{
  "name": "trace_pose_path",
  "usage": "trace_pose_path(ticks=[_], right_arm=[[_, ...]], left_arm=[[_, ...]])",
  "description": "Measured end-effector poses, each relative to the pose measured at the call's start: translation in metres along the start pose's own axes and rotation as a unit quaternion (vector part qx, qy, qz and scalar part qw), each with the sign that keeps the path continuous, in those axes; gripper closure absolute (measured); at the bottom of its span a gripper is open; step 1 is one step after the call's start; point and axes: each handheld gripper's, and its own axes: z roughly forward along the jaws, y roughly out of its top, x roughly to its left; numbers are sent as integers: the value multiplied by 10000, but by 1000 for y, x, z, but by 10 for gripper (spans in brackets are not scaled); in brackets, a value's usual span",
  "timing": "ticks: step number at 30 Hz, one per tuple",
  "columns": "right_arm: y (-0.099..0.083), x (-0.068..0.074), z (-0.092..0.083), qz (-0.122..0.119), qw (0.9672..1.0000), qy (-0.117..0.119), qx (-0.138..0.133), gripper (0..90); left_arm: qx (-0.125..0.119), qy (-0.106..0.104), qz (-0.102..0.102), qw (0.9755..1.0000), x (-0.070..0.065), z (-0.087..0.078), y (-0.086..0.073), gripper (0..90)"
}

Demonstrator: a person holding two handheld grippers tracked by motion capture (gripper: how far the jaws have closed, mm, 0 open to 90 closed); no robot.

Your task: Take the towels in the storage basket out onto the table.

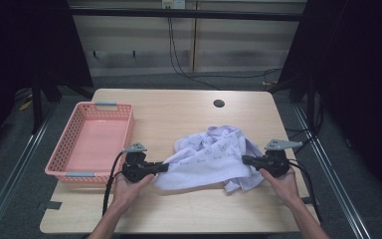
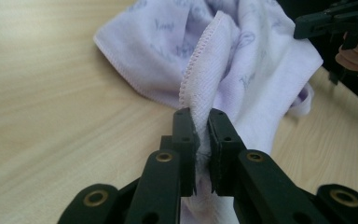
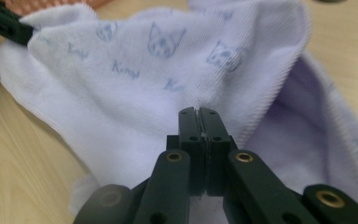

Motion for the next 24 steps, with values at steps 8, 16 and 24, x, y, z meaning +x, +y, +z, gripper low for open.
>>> trace_pose_path(ticks=[8, 16, 24], right_arm=[[51, -4, -28, -51, 9981, 84, -616, 896], [106, -7, -43, -102, 9948, 65, -1008, 896], [181, 3, -80, -445, 9868, -42, -1559, 898]], left_arm=[[-394, -125, 112, 9991, -7, -20, 32, 832], [-834, -67, 345, 9959, -19, -50, 89, 832], [-1181, 173, 651, 9907, -44, -91, 157, 831]])
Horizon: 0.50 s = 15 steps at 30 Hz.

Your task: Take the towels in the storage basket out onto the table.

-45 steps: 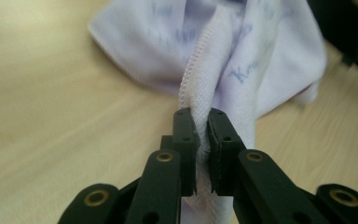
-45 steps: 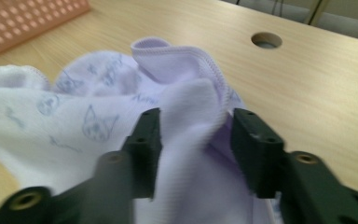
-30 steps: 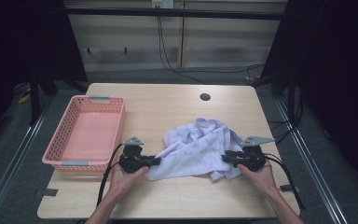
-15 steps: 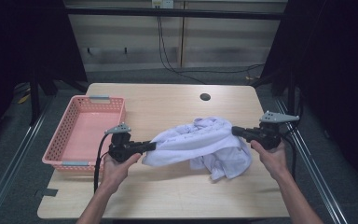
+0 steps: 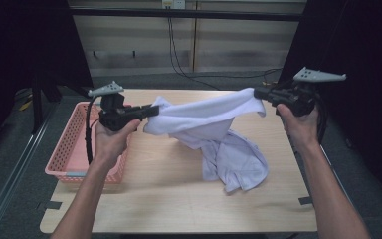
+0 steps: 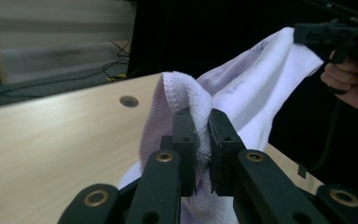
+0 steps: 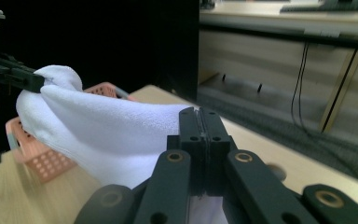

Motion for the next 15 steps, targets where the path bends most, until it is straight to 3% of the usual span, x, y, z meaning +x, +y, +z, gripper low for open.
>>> trace_pose_path(ticks=[4, 7, 10, 13, 14, 15], right_arm=[[24, 14, -22, -205, 9994, 83, -250, 898], [24, 34, -42, -429, 9987, 187, -225, 898], [1, 51, -61, -451, 9986, 291, -20, 898], [-40, 64, -76, -303, 9983, 445, 223, 898], [-57, 68, -80, -224, 9981, 479, 316, 898], [-73, 71, -83, -130, 9976, 544, 402, 898]], left_arm=[[-267, -105, 199, 9994, -23, -30, 25, 830], [-209, -216, 234, 9993, -40, -45, 16, 830], [14, -371, 100, 9993, -49, -49, -15, 829], [378, -551, 97, 9977, -57, -47, -60, 822], [435, -625, -10, 9971, -60, -47, -75, 822], [549, -597, 66, 9967, -63, -47, -88, 819]])
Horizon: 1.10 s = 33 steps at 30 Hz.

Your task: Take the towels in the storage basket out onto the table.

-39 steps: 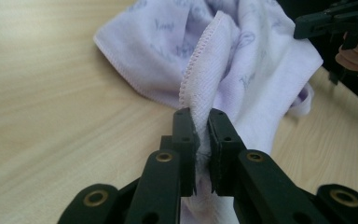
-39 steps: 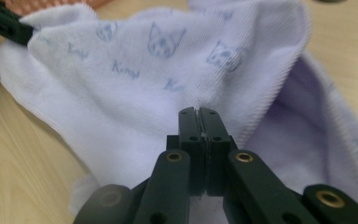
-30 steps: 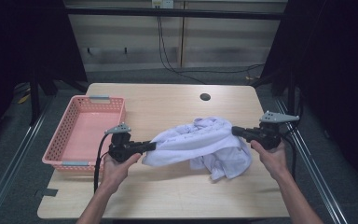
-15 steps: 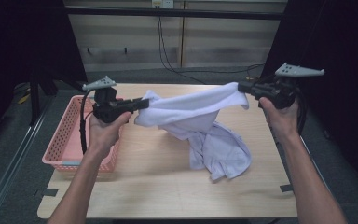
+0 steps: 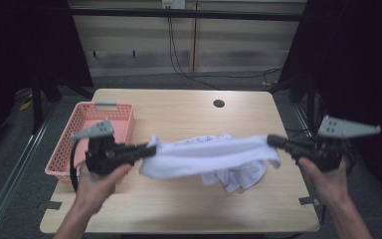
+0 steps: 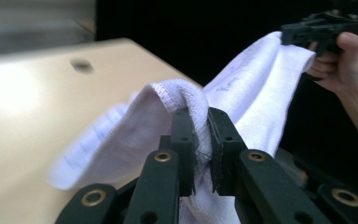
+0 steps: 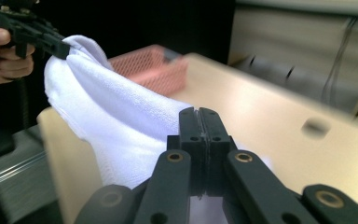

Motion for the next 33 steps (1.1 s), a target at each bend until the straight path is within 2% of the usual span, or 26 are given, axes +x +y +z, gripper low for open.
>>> trace_pose_path(ticks=[2, 3, 5, 6, 8, 9, 10, 11, 13, 14, 15, 16, 17, 18, 19, 20, 22, 23, 24, 26, 27, 28, 29, 30, 31, 33], right_arm=[[-31, 8, -2, 182, 9997, 76, 144, 898], [-45, 13, -3, 271, 9993, 122, 212, 898], [-71, 26, -6, 399, 9984, 208, 333, 898], [-83, 32, -8, 455, 9977, 266, 433, 898], [-104, 46, -13, 488, 9965, 295, 618, 895], [-116, 55, -17, 477, 9953, 325, 783, 885], [-119, 57, -19, 434, 9953, 305, 810, 862], [-122, 59, -23, 437, 9952, 275, 832, 797], [-122, 54, -28, 451, 9961, 164, 743, 700], [-120, 49, -26, 391, 9964, 12, 750, 659], [-118, 42, -23, 391, 9966, -112, 719, 636], [-116, 34, -18, 413, 9969, -84, 659, 642], [-113, 28, -10, 288, 9966, -159, 757, 639], [-110, 21, 1, 115, 9956, -323, 872, 633], [-108, 13, 12, 114, 9949, -328, 951, 621], [-107, 2, 26, 178, 9946, -204, 1006, 610], [-102, -19, 52, 147, 9923, -322, 1184, 580], [-99, -30, 65, 228, 9919, -245, 1223, 570], [-96, -41, 77, 290, 9920, -234, 1208, 557], [-91, -63, 102, 395, 9905, -319, 1282, 516], [-89, -73, 115, 391, 9892, -395, 1356, 492], [-88, -81, 127, 413, 9878, -505, 1416, 465], [-87, -89, 138, 501, 9875, -477, 1419, 453], [-87, -96, 148, 619, 9867, -419, 1445, 433], [-87, -101, 157, 651, 9861, -480, 1454, 414], [-88, -111, 174, 742, 9842, -457, 1539, 391]], left_arm=[[177, -86, -111, 9997, -7, 3, -25, 818], [316, -5, -68, 9995, -11, 3, -35, 818], [451, -123, -211, 9987, -16, 2, -54, 807], [541, -99, -249, 9982, -20, 2, -65, 789], [816, -188, -405, 9957, -24, 2, -89, 669], [854, -191, -426, 9953, -24, 1, -93, 643], [886, -205, -410, 9950, -23, -1, -97, 622], [841, -133, -389, 9956, -20, -4, -98, 597], [755, -11, -505, 9959, -8, -5, -97, 559], [763, 111, -498, 9958, -2, -2, -95, 561], [757, 116, -485, 9959, 5, 2, -93, 561], [734, 96, -487, 9961, 12, 9, -91, 561], [760, 204, -419, 9960, 19, 17, -88, 562], [712, 124, -414, 9965, 27, 26, -85, 560], [737, 158, -426, 9962, 37, 37, -81, 561], [787, 385, -442, 9952, 44, 49, -77, 559], [855, 392, -414, 9947, 58, 69, -69, 541], [875, 538, -368, 9940, 64, 79, -65, 532], [799, 452, -480, 9946, 72, 89, -62, 508], [917, 553, -484, 9931, 87, 108, -58, 500], [874, 589, -533, 9930, 95, 115, -56, 484], [803, 698, -631, 9923, 102, 121, -56, 483], [772, 647, -845, 9913, 110, 127, -56, 466], [865, 695, -831, 9903, 115, 133, -55, 450], [923, 807, -759, 9896, 119, 138, -56, 438], [941, 799, -920, 9881, 128, 147, -58, 427]])
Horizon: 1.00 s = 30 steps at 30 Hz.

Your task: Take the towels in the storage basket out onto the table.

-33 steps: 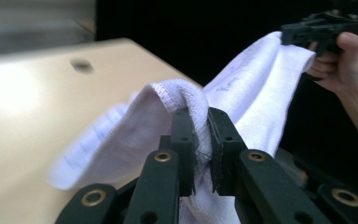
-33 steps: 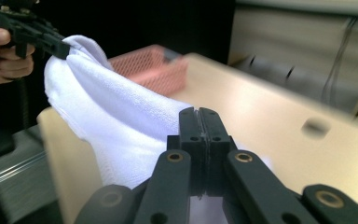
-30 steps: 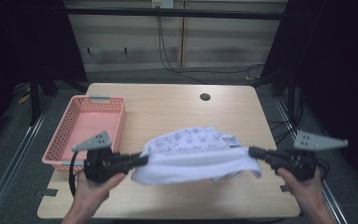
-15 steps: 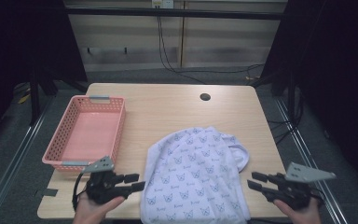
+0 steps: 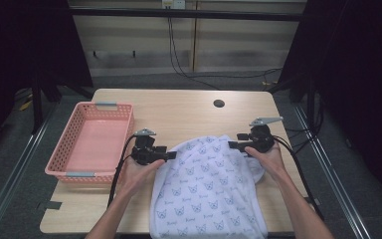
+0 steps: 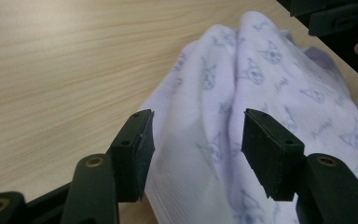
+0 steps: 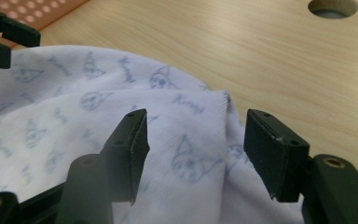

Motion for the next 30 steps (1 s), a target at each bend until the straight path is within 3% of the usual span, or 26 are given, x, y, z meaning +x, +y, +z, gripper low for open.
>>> trace_pose_path(ticks=[1, 2, 3, 4, 6, 7, 8, 9, 10, 11, 12, 14, 15, 17, 20, 21, 23, 24, 25, 28, 30], right_arm=[[1, -3, 7, 86, 9999, -58, 38, 373], [1, -7, 14, 155, 9998, -5, 95, 372], [1, -9, 20, 207, 9997, -16, 160, 370], [1, -10, 26, 223, 9994, -29, 257, 362], [1, -12, 37, 296, 9989, 77, 366, 397], [2, -12, 40, 364, 9983, 159, 423, 534], [3, -11, 42, 369, 9980, 225, 455, 679], [4, -10, 42, 356, 9982, 220, 423, 792], [7, -10, 40, 336, 9986, 189, 357, 865], [11, -11, 36, 363, 9986, 233, 292, 877], [16, -12, 30, 319, 9991, 198, 217, 881], [30, -11, 13, 225, 9995, 216, -26, 884], [37, -8, 3, 157, 9996, 191, -167, 884], [50, -2, -20, 45, 9986, 209, -475, 884], [55, 12, -55, -159, 9949, 357, -930, 884], [51, 19, -65, -252, 9940, 423, -981, 884], [33, 32, -83, -384, 9932, 538, -963, 884], [20, 38, -89, -383, 9937, 565, -885, 884], [5, 43, -93, -384, 9946, 574, -769, 884], [-42, 53, -96, -218, 9969, 680, -333, 883], [-71, 65, -92, -336, 9970, 690, 62, 883]], left_arm=[[33, 11, 25, 10000, 3, 4, 1, 417], [65, 180, -6, 9998, 6, 8, 2, 423], [-6, 153, -175, 9997, 11, 11, 3, 422], [-46, -40, -340, 9994, 12, 15, 4, 435], [183, 13, -190, 9997, 9, 26, 5, 615], [315, -87, -134, 9994, 10, 30, 5, 703], [202, -43, -81, 9998, 10, 29, 6, 824], [75, -171, -239, 9995, 13, 27, 7, 860], [-46, -255, -258, 9993, 14, 22, 10, 865], [-134, -109, -122, 9998, 11, 16, 14, 868], [-202, -162, -86, 9996, 10, 9, 19, 869], [-463, -19, 186, 9988, 4, -9, 30, 870], [-576, -77, 183, 9981, 3, -19, 36, 870], [-841, -96, 364, 9957, -6, -39, 44, 869], [-1024, -361, 766, 9911, -27, -65, 36, 869], [-946, -398, 965, 9900, -38, -72, 25, 868], [-716, -549, 1087, 9900, -49, -77, 5, 868], [-468, -548, 1166, 9906, -53, -77, -7, 867], [-233, -555, 1125, 9918, -56, -76, -19, 867], [207, -643, 1020, 9925, -57, -68, -53, 864], [539, -765, 1017, 9904, -61, -63, -70, 861]])
